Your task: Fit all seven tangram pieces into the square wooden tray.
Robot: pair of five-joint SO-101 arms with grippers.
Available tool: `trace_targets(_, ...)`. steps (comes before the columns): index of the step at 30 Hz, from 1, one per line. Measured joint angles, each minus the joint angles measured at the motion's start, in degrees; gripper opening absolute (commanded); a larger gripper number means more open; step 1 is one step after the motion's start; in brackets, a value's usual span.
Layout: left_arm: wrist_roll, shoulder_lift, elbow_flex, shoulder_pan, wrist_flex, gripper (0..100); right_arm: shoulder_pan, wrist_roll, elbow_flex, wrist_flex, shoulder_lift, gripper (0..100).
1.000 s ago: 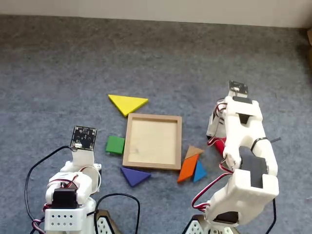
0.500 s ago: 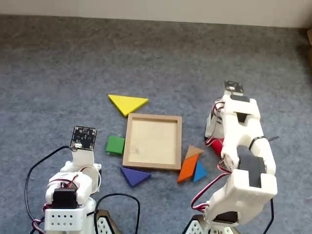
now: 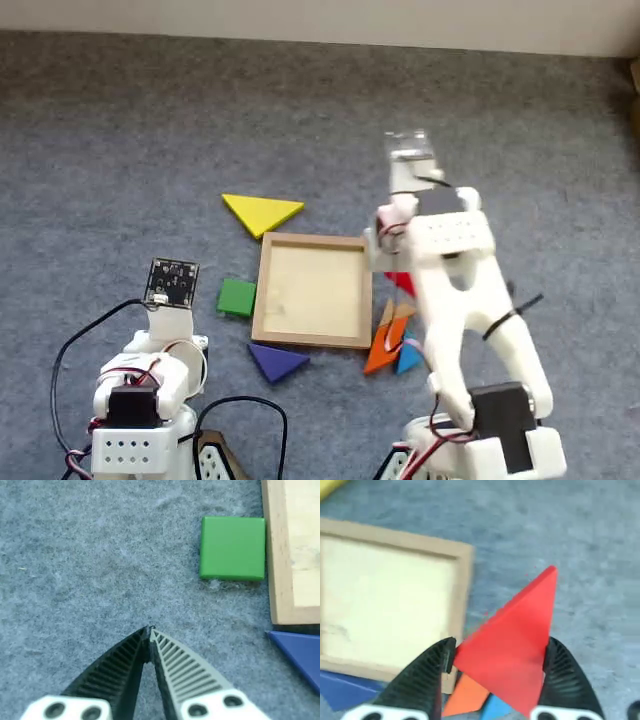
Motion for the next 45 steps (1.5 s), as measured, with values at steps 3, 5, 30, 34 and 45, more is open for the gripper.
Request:
trace_targets(3,0.0,0.0,0.0,0.0,0.0,1,-4.0,-3.4,0.0,0.0,0.1,13.4)
trace_targets(5,0.0,0.0,0.0,0.0,0.0,1,-6.0,-5.5,0.0,0.0,1.4,13.4)
trace_targets(30,0.0,0.0,0.0,0.0,0.0,1,-15.6,-22.9,-15.8,-0.6,27.4,13.5)
trace_targets(34,0.0,0.0,0.0,0.0,0.0,1,-15.7,-24.8,-15.8,-1.8,27.9,19.6)
trace_targets(45,0.0,0.0,0.0,0.0,0.0,1,-15.7,-22.9,-15.8,-0.8,27.4,22.1)
